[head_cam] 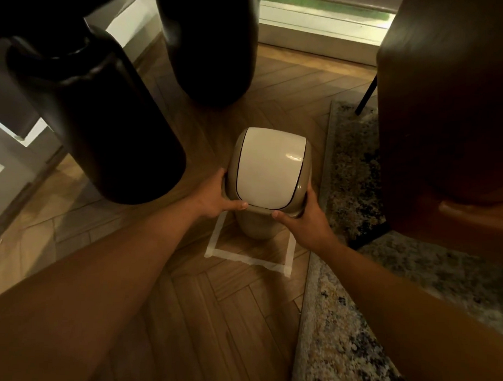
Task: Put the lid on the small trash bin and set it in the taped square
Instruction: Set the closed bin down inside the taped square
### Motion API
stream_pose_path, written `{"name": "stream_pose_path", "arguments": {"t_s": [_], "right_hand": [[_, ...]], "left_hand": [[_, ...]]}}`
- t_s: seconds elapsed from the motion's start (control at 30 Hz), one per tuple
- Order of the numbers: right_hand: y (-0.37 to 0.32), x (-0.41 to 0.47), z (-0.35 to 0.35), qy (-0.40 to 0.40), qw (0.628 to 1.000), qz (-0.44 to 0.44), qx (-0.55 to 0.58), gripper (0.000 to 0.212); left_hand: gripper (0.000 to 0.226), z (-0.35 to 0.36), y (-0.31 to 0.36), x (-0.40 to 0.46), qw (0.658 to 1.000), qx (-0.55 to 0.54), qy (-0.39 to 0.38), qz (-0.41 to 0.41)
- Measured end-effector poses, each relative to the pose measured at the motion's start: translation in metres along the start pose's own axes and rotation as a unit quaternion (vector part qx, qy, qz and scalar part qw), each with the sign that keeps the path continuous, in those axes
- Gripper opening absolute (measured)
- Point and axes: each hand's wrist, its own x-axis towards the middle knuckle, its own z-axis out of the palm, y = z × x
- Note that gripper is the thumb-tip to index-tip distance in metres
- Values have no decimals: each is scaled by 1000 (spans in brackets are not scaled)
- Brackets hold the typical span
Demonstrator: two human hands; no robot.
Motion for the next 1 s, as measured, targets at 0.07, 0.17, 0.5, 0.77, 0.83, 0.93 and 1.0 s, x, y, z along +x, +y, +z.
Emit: {"name": "stream_pose_path", "arguments": {"t_s": [0.07,0.17,0.5,0.77,0.83,0.93,1.0], "right_hand": [[0,-8,0,0,1000,1,-2,111],[-3,-13,-4,-22,999,15,-34,116],[-5,-14,-15,-26,967,-69,-242,138],[10,11,-24,-74,972,-47,-217,136],[14,12,-26,-73,978,-40,-192,128],[15,15,-29,-39,987,-62,-141,114],[14,16,-27,-44,991,-72,-102,111]], "left_hand": [[106,3,0,-8,1000,-15,-8,8],[110,11,1,-22,999,-33,-15,35],[122,8,-2,-25,990,63,55,109],[105,9,14,-3,986,81,101,108],[104,12,14,0,987,81,110,85],[104,17,8,-3,991,56,115,48],[95,21,2,-6,992,23,113,52]]}}
